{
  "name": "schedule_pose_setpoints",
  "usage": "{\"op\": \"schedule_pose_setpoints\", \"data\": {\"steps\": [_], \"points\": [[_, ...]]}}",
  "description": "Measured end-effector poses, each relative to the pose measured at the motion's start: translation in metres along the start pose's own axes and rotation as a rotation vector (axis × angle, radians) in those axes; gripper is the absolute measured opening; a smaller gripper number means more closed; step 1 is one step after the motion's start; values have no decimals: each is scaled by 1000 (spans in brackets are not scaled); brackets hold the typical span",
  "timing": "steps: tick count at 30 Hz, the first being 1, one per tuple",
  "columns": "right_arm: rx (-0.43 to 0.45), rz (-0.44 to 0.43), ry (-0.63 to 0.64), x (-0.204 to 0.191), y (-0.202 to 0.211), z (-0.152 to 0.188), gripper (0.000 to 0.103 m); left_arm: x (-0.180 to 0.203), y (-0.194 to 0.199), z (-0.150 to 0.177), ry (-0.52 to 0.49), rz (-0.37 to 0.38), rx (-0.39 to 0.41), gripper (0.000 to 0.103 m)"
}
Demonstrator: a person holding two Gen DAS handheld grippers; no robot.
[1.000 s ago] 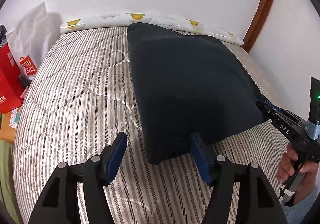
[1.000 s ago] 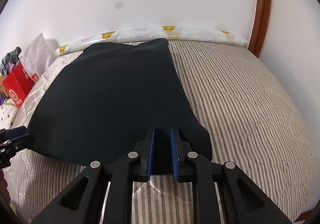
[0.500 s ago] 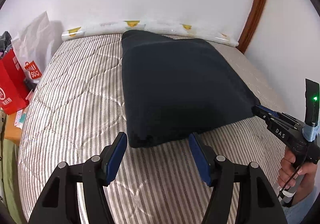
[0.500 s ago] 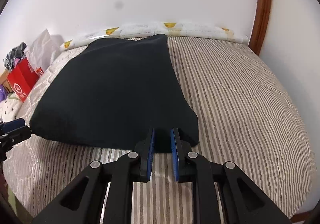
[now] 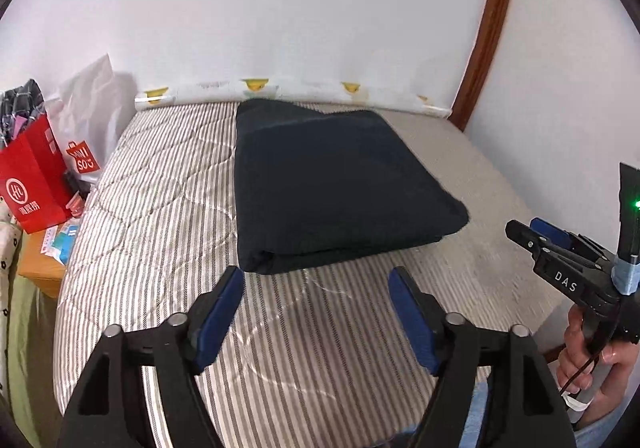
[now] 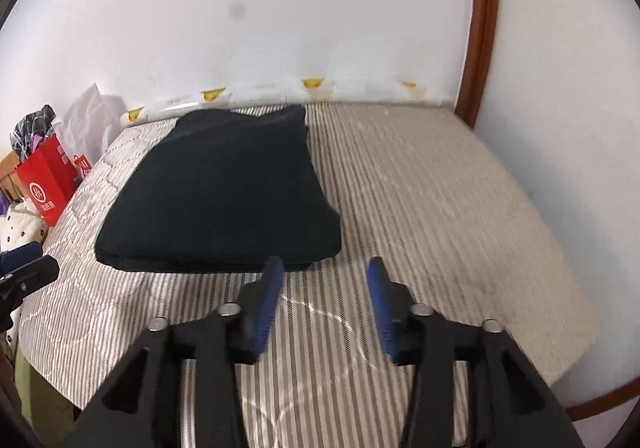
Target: Fold small clothes
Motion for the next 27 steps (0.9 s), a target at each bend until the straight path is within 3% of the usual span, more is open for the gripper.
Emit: {"op": "schedule_pose_setpoints", "data": {"steps": [7, 9, 11, 13, 17, 27], "points": [[35, -1, -28, 1, 51, 7, 55, 15, 41, 8, -40, -77, 67, 91], [41, -11, -35, 1, 58, 12, 66, 17, 48, 10, -43, -98, 80, 94], [57, -12, -38, 1, 65, 17, 84, 16, 55, 11, -30, -111, 84, 94], [84, 13, -42, 3, 73, 21, 93, 17, 62, 11, -28, -116, 90, 95], [84, 26, -57, 11, 85, 24, 98, 18, 70, 11, -24, -130, 111, 95], [83, 28, -40, 13, 100, 27, 99, 22, 80, 15, -13, -123, 129, 96]]}}
Point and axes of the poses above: each gripper's, at about its wrist camera, not at the fingertips, and y roughly against the way its jaws point, x to its right, z to its underside, the point moved 5 cm from there along -y, roughly the way its jaws point, and after that the axes turned 4 degrees about -x, right-handed, at the moved point
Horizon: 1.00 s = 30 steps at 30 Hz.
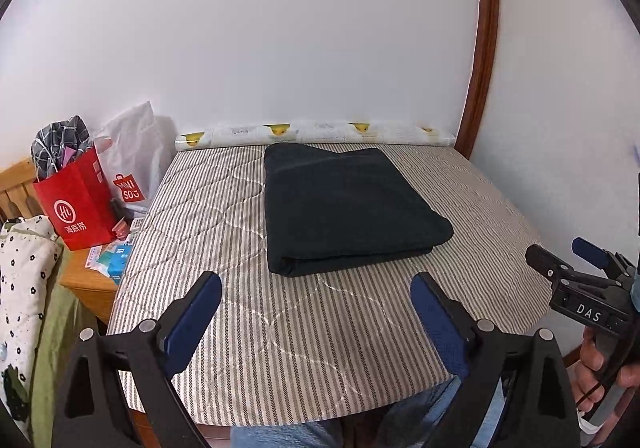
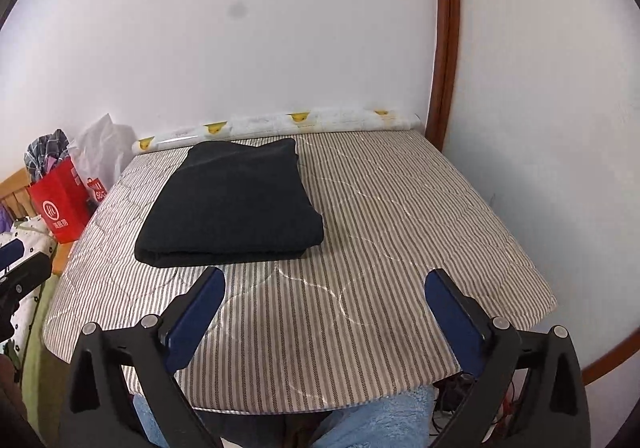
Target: Fold small clothes
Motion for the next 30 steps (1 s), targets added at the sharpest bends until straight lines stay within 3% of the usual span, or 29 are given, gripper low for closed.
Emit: {"op": "schedule_pose_setpoints", "data": {"steps": [30], "points": [[29, -5, 16, -4, 21, -3, 99, 0, 15, -4, 8, -2, 23, 96]]}}
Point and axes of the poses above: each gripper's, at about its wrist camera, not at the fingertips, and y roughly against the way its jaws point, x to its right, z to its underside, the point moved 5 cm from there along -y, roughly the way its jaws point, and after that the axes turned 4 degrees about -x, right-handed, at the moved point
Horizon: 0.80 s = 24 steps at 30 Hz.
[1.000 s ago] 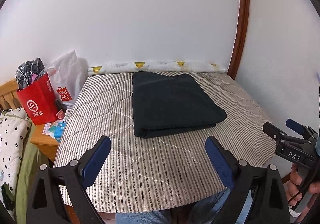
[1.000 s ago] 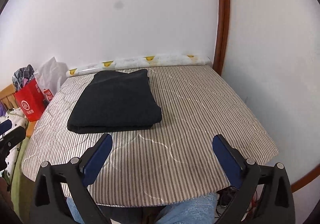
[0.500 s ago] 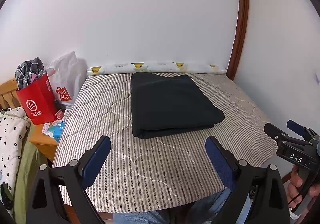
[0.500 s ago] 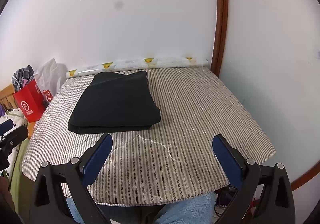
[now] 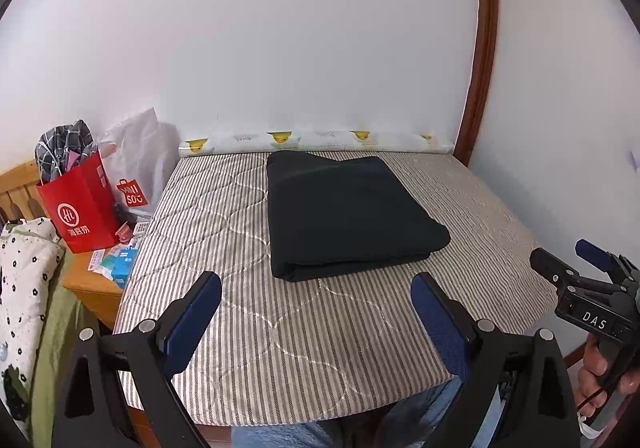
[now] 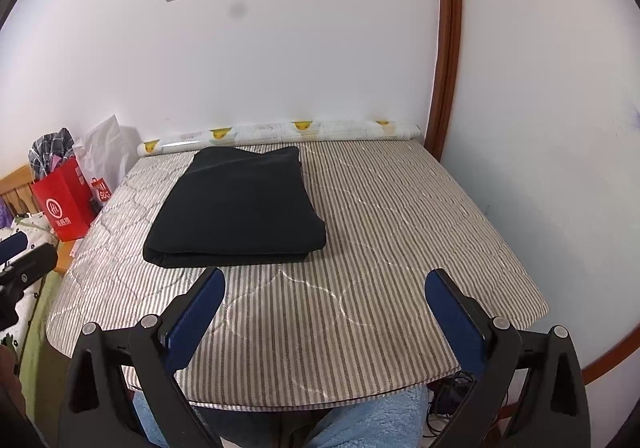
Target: Fold small clothes
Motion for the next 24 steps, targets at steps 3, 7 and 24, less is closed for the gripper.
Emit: {"op": "schedule_pose_setpoints", "data": {"steps": [3, 7, 24], "points": [[6, -9, 2, -1, 3, -2, 99, -1, 0, 0, 9, 3, 2, 96], [7, -7, 6, -2, 3, -2, 99, -2, -1, 2, 8, -1, -4, 96], [8, 6, -3, 0, 5, -3, 99, -9, 1, 3, 33, 7, 0, 96]]}}
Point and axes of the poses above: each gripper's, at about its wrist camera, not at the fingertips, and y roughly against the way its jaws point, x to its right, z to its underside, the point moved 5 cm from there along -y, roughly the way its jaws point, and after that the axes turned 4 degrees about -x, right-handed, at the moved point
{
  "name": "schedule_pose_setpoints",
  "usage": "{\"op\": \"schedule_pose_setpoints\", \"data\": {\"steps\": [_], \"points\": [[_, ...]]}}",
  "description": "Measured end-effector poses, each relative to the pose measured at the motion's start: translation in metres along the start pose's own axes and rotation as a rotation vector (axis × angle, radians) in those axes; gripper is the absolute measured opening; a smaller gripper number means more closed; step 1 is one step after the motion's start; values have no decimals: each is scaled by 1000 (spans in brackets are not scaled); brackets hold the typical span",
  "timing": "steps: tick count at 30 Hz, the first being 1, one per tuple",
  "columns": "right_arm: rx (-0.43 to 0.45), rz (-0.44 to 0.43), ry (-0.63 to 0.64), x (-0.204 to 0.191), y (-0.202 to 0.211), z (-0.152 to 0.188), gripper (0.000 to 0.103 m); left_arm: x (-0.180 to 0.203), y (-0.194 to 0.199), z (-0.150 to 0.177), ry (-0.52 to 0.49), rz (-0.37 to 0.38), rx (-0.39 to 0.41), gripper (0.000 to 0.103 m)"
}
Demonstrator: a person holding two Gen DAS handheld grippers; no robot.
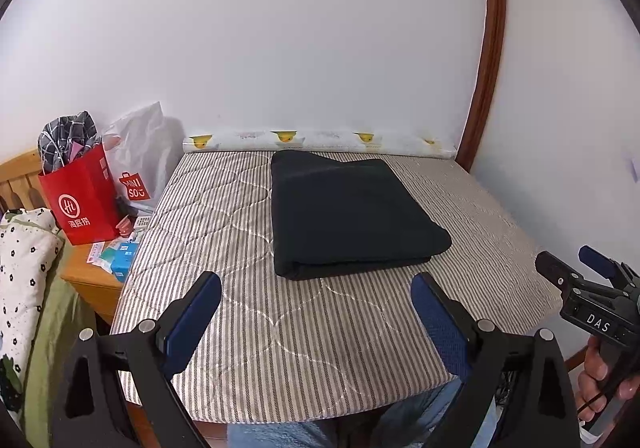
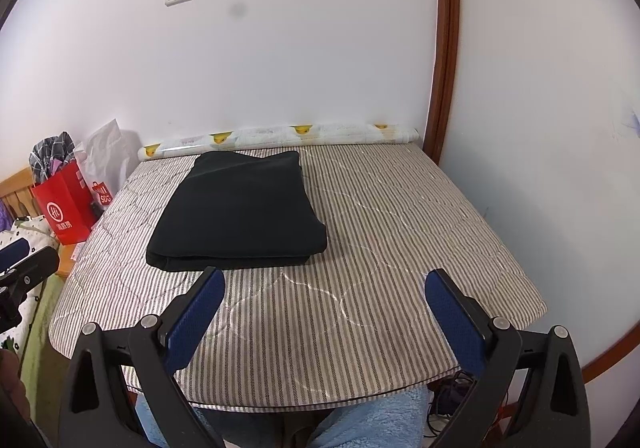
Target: Fold small clothes
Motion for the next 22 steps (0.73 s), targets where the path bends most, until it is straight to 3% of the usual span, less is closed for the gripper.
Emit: {"op": "schedule_pose_setpoints", "data": {"steps": [7, 22], "points": [[-2, -37, -17, 1, 2, 0, 99, -1, 1, 0, -8, 1, 0, 96], [8, -8, -11, 3, 4, -1, 99, -2, 3, -4, -22, 7, 20, 96]]}}
Point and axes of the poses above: each gripper's, at about its wrist camera, not at the fingertips, and y roughly against the way its jaws point, x to its right, z to its underside, the point moved 5 cm from there along -y, roughly the way its jaws point, and after that the axes turned 4 degrees about -x, right-handed, at the moved point
